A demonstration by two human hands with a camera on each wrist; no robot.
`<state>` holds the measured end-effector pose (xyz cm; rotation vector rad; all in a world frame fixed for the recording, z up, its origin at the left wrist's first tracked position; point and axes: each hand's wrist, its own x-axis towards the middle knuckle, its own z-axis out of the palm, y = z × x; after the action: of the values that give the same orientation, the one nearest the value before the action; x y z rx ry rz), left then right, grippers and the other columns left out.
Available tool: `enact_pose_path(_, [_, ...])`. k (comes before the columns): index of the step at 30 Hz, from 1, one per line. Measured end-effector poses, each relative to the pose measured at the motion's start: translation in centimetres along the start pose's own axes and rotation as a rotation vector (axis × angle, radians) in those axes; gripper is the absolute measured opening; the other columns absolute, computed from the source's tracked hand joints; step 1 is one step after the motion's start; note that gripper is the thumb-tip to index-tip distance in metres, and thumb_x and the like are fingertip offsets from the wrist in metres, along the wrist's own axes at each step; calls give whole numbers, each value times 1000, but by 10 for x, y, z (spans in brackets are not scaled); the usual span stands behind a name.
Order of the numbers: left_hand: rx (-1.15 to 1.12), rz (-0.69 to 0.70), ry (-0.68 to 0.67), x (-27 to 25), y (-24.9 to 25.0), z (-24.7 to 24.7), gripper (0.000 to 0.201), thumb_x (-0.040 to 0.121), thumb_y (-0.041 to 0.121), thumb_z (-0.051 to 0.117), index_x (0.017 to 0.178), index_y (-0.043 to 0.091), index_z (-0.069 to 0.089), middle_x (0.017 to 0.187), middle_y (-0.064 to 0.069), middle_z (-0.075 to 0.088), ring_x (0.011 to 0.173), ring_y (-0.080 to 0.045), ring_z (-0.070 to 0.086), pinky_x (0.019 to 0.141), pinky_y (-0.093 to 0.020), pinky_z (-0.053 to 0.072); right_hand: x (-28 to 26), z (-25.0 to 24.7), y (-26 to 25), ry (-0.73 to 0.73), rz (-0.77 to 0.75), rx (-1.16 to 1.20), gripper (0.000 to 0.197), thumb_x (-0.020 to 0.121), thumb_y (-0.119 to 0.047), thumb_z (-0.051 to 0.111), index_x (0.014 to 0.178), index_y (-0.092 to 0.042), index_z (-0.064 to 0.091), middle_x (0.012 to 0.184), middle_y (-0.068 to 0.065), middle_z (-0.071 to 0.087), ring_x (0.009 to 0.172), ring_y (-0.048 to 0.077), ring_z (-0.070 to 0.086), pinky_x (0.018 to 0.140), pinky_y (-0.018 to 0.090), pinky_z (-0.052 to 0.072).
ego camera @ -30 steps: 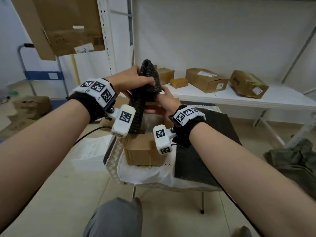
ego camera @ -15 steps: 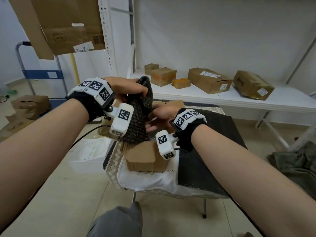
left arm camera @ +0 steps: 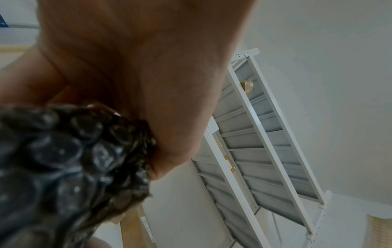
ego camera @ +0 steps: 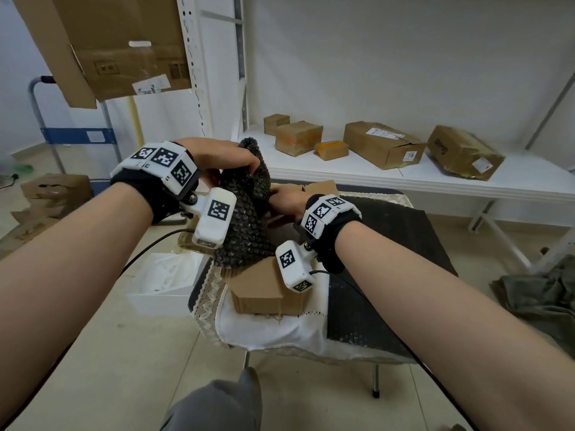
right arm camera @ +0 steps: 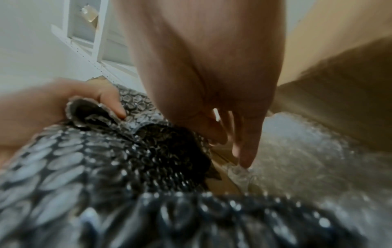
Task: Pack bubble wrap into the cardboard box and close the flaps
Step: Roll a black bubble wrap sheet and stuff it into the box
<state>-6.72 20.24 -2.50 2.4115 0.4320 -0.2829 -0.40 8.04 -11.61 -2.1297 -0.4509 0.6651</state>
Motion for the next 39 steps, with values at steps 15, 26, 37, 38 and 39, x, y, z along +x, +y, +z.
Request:
enact_pose_path(15, [24,3,23,16,1,-2,36,82,30,53,113,13,58,109,-12,67,94,-30,68,80,-37,57,18,-20,6,254,-99,139,53,94,-8,43,147,-16,41,148,12,43,117,24,54,84,29,48])
enact_pose_path(26, [287,16,68,39,17,-1,38,92,29,52,124,9,52,115,-15,64,102,-34,66,89,-45,56,18,-37,-6,126,11,25,57,104,-41,23,148,-7,33,152,19,35,131,37,44,109,44,38])
enact_pose_path(37, [486,83,98,77,-5,40,44,94,29,56,132,6,52,133,-14,57,119,-30,55,97,-33,44,36,-29,5,228,15,-1,32,84,-29,71,65,-10,53,68,11,56,54,23,57,69,42,61])
enact_pose_path(38, [470,68,119,79,-9,44,47,94,31,56,133,5,50,133,-15,57,119,-31,55,96,-34,43,34,-26,4,165,14,9,36,87,-27,69,63,-9,50,63,11,53,48,20,55,60,35,59])
enact_pose_path(39, [440,50,133,80,-13,47,52,94,36,56,134,4,48,133,-16,55,119,-32,55,95,-34,42,31,-22,2,96,14,16,35,91,-24,64,65,-7,48,62,11,50,45,19,55,51,32,57])
